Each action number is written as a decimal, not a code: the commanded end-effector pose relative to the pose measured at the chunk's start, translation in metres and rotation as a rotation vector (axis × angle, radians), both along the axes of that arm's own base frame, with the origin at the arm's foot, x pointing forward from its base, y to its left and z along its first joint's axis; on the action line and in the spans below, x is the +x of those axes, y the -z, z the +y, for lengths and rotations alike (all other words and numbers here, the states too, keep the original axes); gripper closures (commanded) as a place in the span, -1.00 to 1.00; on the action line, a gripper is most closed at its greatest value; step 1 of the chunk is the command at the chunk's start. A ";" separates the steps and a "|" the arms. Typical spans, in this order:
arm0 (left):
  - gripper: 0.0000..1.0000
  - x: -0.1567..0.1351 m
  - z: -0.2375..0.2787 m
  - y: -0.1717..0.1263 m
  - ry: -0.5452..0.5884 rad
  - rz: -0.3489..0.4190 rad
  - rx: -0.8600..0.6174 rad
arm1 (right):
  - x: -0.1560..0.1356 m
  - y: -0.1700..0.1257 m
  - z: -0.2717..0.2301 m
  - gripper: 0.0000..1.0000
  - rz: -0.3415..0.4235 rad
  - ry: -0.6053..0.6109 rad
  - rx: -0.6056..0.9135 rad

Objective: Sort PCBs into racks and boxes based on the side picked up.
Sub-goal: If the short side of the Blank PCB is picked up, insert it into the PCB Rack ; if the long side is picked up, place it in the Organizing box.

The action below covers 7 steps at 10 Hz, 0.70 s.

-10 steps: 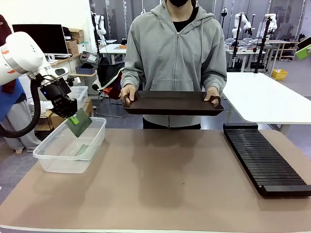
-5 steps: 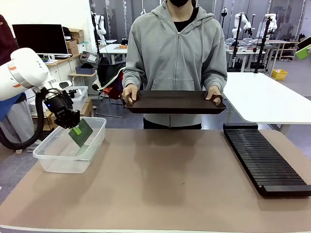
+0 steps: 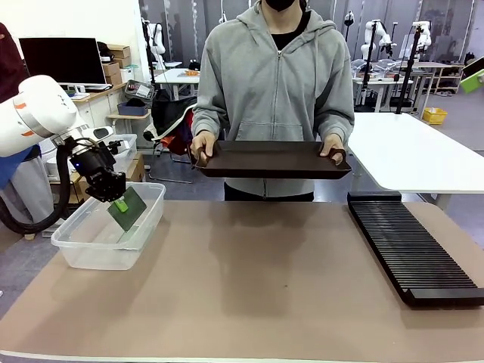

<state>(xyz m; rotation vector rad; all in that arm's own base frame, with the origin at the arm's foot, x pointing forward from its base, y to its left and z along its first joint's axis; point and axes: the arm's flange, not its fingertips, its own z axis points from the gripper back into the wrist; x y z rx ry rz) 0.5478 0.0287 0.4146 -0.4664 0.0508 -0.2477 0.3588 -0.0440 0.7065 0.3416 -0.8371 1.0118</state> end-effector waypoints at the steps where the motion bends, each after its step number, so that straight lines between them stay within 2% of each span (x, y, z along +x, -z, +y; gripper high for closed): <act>1: 0.95 0.001 0.000 0.000 -0.004 -0.005 0.002 | 0.000 0.002 0.001 -1.00 0.000 -0.020 0.011; 3: 0.95 0.013 0.001 0.020 -0.003 0.008 0.026 | 0.000 0.002 0.001 -1.00 0.000 -0.020 0.011; 7: 0.95 0.018 0.002 0.054 -0.018 0.033 0.056 | 0.000 0.002 0.001 -1.00 0.000 -0.020 0.011</act>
